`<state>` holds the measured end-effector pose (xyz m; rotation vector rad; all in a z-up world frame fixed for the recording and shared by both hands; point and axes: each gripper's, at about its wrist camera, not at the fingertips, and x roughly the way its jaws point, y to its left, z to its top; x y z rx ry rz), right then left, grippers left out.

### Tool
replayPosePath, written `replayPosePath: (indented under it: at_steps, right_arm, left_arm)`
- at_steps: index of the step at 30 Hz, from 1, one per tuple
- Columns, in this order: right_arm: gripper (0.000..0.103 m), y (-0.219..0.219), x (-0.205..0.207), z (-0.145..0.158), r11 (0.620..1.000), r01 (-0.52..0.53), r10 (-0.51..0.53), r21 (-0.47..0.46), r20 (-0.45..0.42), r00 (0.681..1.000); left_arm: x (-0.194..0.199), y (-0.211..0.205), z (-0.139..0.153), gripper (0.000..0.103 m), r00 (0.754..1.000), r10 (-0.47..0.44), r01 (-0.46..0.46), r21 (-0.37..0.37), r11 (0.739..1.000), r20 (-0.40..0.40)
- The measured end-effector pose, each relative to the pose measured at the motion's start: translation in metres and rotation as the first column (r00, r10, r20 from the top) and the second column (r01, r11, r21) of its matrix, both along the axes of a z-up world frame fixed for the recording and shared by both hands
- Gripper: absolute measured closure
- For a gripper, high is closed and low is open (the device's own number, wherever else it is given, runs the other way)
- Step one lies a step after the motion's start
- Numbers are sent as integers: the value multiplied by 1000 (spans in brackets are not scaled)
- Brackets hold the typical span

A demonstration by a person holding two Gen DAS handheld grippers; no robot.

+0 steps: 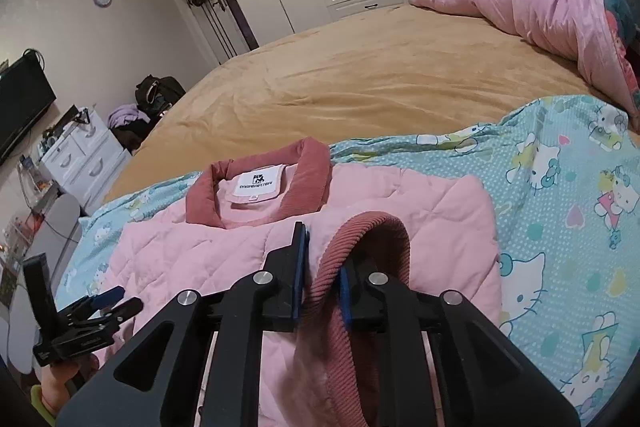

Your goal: Fold large clothes

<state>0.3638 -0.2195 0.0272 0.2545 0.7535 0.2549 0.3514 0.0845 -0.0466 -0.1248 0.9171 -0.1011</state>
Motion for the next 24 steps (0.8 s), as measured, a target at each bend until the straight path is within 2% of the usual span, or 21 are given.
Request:
replayPosePath:
  at_steps: [7, 10, 12, 13, 14, 16, 17, 20, 24]
  right_arm:
    - [72, 1, -13, 9, 1000, 20, -20, -16, 20, 1000]
    - [66, 0, -20, 17, 999, 47, -46, -26, 44, 998]
    - [57, -1, -27, 25, 997, 69, -66, -27, 80, 995]
    - [56, -1, -30, 29, 997, 71, -68, -25, 97, 993]
    - [54, 2, -33, 33, 998, 62, -59, -25, 113, 992]
    - [42, 11, -35, 36, 999, 25, -22, -25, 118, 993]
    - [34, 18, -34, 35, 1000, -3, 6, -30, 110, 994]
    - [21, 42, -34, 30, 996, -67, 71, -56, 81, 994]
    - [20, 74, -31, 12, 984, -124, 128, -130, 24, 992]
  left_arm:
    - [1, 2, -12, 31, 1000, -2, 2, -2, 1000, -28]
    - [1, 3, -13, 31, 1000, -1, 0, -8, 1000, -29]
    - [1, 3, -13, 31, 1000, -1, 1, -6, 1000, -29]
    - [1, 3, -13, 31, 1000, -2, 1, -5, 1000, -29]
    - [1, 2, -13, 31, 1000, -2, 2, -2, 1000, -29]
    - [2, 2, -13, 31, 1000, -2, 2, 1, 1000, -29]
    - [2, 2, -14, 31, 1000, -3, 3, 3, 1000, -29]
    - [2, 1, -15, 30, 999, -6, 6, 5, 1000, -32]
    - [2, 2, -16, 30, 999, -6, 6, 4, 1000, -33]
